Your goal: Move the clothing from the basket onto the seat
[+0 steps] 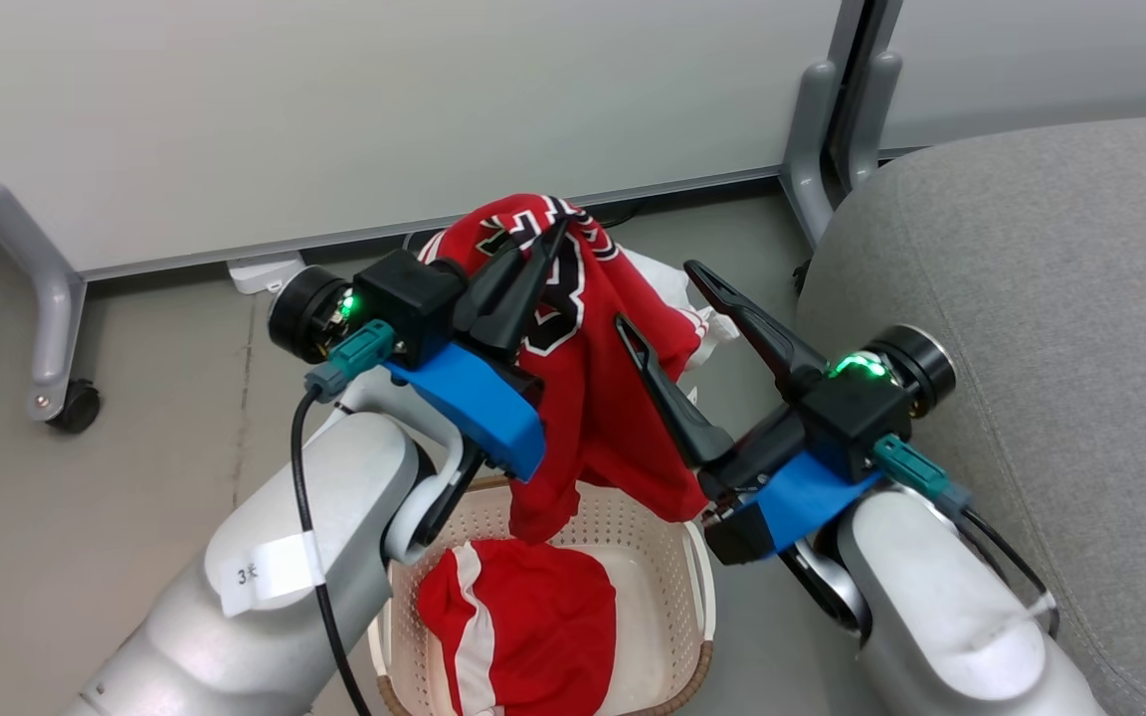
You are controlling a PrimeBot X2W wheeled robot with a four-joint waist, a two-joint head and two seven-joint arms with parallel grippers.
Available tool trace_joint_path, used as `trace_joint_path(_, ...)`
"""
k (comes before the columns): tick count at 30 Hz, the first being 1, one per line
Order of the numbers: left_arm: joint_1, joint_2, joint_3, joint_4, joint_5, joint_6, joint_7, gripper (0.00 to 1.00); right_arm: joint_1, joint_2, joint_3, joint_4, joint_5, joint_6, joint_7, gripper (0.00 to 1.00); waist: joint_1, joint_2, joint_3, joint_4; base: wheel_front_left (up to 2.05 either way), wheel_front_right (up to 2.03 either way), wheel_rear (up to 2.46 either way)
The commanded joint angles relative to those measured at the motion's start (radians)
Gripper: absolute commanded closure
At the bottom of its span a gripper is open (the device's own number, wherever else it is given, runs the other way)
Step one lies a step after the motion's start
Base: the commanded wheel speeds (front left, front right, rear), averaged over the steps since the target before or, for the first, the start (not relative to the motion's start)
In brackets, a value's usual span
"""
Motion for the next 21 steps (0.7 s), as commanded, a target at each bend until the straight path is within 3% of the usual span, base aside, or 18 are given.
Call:
trace_joint_path(1, -0.018, -0.010, -0.007, 0.004, 0.007, -0.005, -0.006, 1.00, -0.046, -0.008, 0.020, 0.033, -0.005, 0.000, -0.003, 0.00, -0.0002, -0.0001, 0.006, 0.010, 0.00, 0.00, 0.00)
trace_joint_path(15, -0.062, -0.049, -0.028, 0.020, 0.018, -0.023, -0.026, 1.00, -0.191, 0.027, 0.092, 0.343, -0.005, 0.000, -0.003, 0.00, -0.0002, -0.0001, 0.035, 0.044, 0.00, 0.00, 0.00)
trace_joint_path(16, -0.064, -0.051, -0.029, 0.020, 0.018, -0.023, -0.027, 1.00, -0.198, 0.031, 0.102, 0.368, 0.000, 0.000, -0.003, 0.07, -0.0002, -0.0001, 0.036, 0.044, 0.00, 0.00, 0.00)
trace_joint_path(17, -0.065, -0.052, -0.030, 0.021, 0.018, -0.023, -0.028, 1.00, -0.203, 0.035, 0.113, 0.388, 0.006, 0.000, -0.003, 1.00, -0.0002, -0.0001, 0.036, 0.045, 0.00, 0.00, 0.00)
trace_joint_path(21, -0.067, -0.055, -0.033, 0.023, 0.018, -0.024, -0.031, 1.00, -0.219, 0.041, 0.125, 0.411, 0.025, 0.000, -0.003, 1.00, -0.0002, -0.0001, 0.037, 0.046, 0.00, 0.00, 0.00)
